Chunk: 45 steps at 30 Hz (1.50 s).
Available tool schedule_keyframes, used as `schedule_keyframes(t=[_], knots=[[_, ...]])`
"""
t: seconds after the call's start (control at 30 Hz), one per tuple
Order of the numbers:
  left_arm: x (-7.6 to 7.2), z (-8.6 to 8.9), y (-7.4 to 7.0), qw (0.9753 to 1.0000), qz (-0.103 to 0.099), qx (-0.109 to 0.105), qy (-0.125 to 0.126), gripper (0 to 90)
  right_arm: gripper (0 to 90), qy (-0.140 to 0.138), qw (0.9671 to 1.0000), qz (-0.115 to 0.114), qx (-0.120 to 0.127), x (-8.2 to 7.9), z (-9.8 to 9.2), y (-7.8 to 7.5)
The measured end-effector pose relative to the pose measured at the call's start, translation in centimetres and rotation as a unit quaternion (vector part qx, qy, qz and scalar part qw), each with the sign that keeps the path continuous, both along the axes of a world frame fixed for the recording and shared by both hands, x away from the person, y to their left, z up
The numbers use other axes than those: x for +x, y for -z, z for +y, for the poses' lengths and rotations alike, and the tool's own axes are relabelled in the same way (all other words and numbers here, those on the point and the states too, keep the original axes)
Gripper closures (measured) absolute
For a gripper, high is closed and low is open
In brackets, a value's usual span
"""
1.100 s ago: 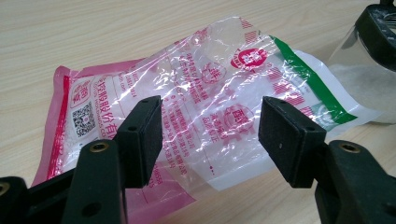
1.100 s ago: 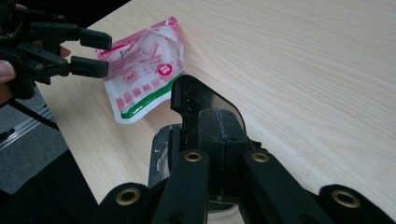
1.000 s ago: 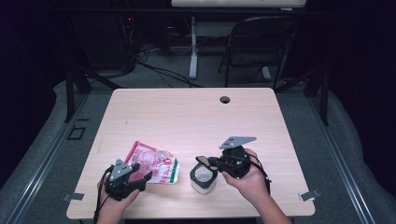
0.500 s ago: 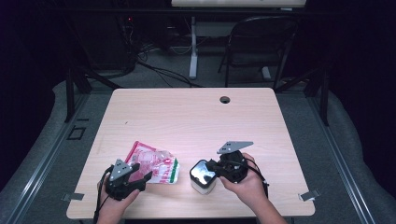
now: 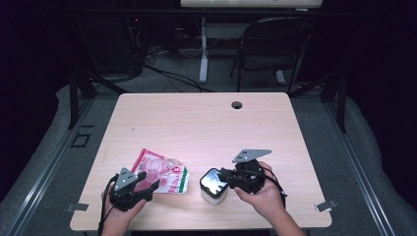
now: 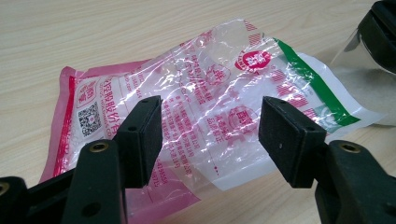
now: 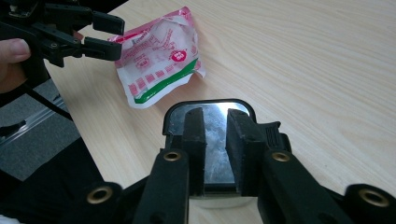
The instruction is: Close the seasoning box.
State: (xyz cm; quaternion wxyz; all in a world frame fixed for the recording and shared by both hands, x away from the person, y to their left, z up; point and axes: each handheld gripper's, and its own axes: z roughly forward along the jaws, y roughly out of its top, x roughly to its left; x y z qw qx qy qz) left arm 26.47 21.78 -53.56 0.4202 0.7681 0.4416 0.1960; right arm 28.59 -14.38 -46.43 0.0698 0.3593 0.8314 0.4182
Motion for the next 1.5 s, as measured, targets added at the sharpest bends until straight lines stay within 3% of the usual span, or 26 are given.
schedule_keyframes(t=[0.23, 0.47, 0.63, 1.17, 1.5], knots=[[0.0, 0.0, 0.0, 1.0000, 0.000, 0.001, -0.001, 39.5, 63.3, 0.011, 0.9999, -0.001, 0.007, -0.6, -1.5, 0.0], [0.1, 0.1, 0.0, 1.0000, -0.003, -0.003, -0.006, 39.6, 53.5, 0.037, 0.9993, -0.007, 0.001, -0.7, -3.3, 1.1], [0.1, 0.1, 0.0, 1.0000, -0.003, -0.003, -0.007, 39.5, 47.2, 0.053, 0.9984, -0.015, 0.012, -0.8, -4.6, 1.9], [0.1, 0.3, 0.1, 1.0000, -0.001, -0.001, -0.009, 39.3, 42.0, 0.092, 0.9957, -0.007, -0.006, -1.1, -6.9, 4.6], [0.2, 0.3, 0.2, 1.0000, 0.000, -0.003, -0.009, 39.3, 39.6, 0.122, 0.9925, -0.003, -0.015, -1.2, -8.2, 6.4]])
